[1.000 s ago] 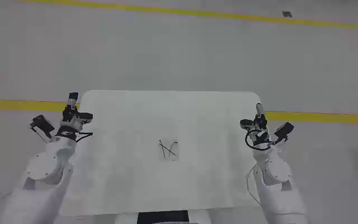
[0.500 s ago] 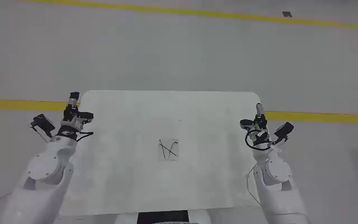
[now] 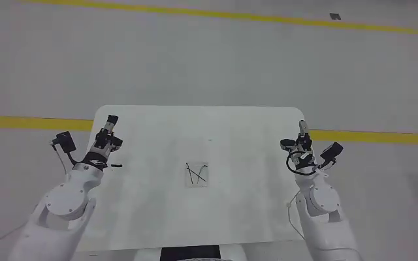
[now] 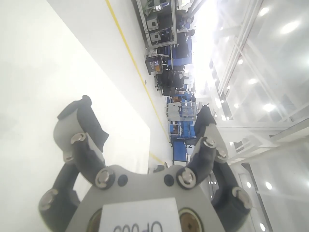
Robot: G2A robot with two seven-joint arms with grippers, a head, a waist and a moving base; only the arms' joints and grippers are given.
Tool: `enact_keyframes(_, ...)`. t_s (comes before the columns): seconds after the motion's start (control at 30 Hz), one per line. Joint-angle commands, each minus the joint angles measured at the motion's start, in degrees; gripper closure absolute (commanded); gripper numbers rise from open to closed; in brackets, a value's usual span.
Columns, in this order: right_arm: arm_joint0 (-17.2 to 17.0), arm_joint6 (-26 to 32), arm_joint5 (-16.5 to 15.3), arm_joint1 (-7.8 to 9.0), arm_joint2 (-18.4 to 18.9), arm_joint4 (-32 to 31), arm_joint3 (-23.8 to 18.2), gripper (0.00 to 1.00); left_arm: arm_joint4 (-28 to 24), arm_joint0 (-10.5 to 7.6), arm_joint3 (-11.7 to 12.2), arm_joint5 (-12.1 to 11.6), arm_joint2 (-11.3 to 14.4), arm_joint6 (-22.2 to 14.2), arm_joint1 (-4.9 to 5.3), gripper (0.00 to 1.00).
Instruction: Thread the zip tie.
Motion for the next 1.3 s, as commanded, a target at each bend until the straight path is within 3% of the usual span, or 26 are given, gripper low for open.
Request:
enact_keyframes(0.0, 0.0, 0.0, 0.0, 0.0, 0.0, 0.0, 0.0, 0.0, 0.0, 0.0, 0.0, 0.01, 0.0, 0.0, 0.0, 0.0)
enact_keyframes(0.07, 0.0, 0.0, 0.0, 0.0, 0.0, 0.0, 0.0, 0.0, 0.58, -0.1, -0.47, -0.17, 0.33, -0.81, 0.04, 0.0)
enact_keyframes(0.3, 0.0, 0.0, 0.0, 0.0, 0.0, 0.0, 0.0, 0.0, 11.38, -0.79, -2.61, 2.07, 3.64, -10.86, 0.75, 0.0)
enact_keyframes(1.27, 0.0, 0.0, 0.0, 0.0, 0.0, 0.0, 0.0, 0.0, 12.45, -0.85, -2.52, 1.87, 3.69, -10.52, 0.78, 0.0)
